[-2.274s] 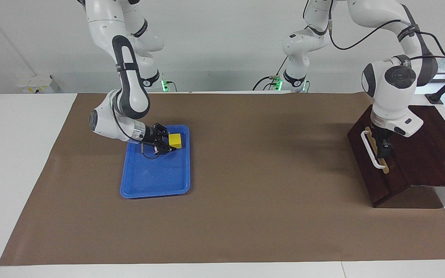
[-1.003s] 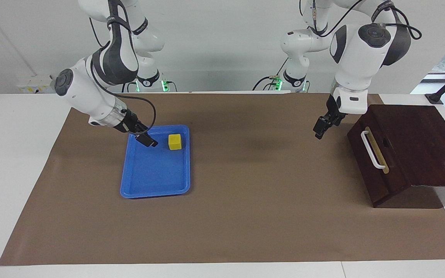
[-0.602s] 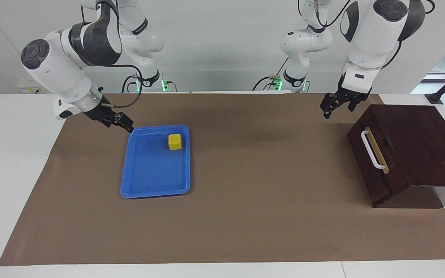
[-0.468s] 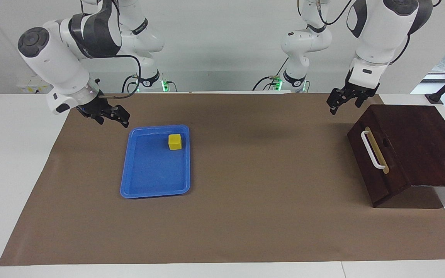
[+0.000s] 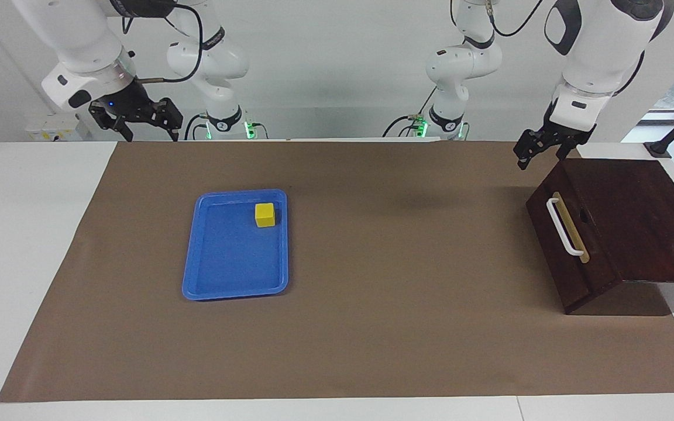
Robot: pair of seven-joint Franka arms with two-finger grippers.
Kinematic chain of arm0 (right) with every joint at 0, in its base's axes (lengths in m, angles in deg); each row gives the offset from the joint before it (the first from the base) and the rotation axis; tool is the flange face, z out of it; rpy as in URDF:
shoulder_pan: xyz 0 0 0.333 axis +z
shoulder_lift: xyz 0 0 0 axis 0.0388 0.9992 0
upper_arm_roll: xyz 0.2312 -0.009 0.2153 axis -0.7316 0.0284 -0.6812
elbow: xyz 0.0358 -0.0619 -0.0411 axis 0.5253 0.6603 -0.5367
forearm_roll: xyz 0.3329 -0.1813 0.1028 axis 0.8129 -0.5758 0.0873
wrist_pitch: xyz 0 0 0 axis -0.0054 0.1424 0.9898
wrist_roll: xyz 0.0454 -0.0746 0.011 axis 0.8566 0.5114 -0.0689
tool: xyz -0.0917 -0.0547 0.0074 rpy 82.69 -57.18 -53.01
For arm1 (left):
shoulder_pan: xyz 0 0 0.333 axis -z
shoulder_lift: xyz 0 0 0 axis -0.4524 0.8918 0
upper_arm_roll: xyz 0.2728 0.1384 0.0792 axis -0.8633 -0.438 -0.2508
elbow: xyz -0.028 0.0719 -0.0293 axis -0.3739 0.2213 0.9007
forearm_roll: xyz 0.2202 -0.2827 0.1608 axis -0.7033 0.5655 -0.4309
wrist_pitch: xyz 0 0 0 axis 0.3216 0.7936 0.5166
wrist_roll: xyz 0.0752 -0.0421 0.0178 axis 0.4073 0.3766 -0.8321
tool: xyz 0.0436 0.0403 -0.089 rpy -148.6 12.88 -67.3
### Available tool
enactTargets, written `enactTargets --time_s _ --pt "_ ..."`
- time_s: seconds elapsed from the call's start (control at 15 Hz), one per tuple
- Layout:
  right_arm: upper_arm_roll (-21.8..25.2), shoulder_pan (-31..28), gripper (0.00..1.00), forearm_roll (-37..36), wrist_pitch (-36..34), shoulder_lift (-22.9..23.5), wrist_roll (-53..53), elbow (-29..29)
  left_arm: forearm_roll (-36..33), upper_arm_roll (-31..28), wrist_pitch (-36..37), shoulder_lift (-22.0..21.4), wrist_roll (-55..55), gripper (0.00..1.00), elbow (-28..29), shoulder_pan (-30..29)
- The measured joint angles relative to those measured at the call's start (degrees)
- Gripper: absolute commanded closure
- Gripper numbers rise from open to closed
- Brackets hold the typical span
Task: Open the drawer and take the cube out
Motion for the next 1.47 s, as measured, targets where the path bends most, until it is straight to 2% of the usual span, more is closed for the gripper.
enactTargets --time_s 0.27,0.47,0.8,1.47 --pt "0.5 -0.1 0.0 -0.1 5.8 0.5 0.0 4.3 0.0 0.7 0.1 0.0 0.1 0.0 -0.7 1.0" --pt "0.9 -0.3 0.0 -0.1 8.9 1.4 0.0 5.9 0.0 -0.9 4.1 1.1 1.9 0.0 -4.1 2.4" --pt "1.0 -0.5 0.0 -3.5 7.9 1.7 0.2 4.5 0.0 -8.5 5.7 2.4 7.5 0.0 -6.0 9.2" --pt "0.6 -0.8 0.0 -3.6 5.5 1.6 0.2 2.7 1.4 -8.0 9.5 2.5 8.0 0.0 -6.1 10.7"
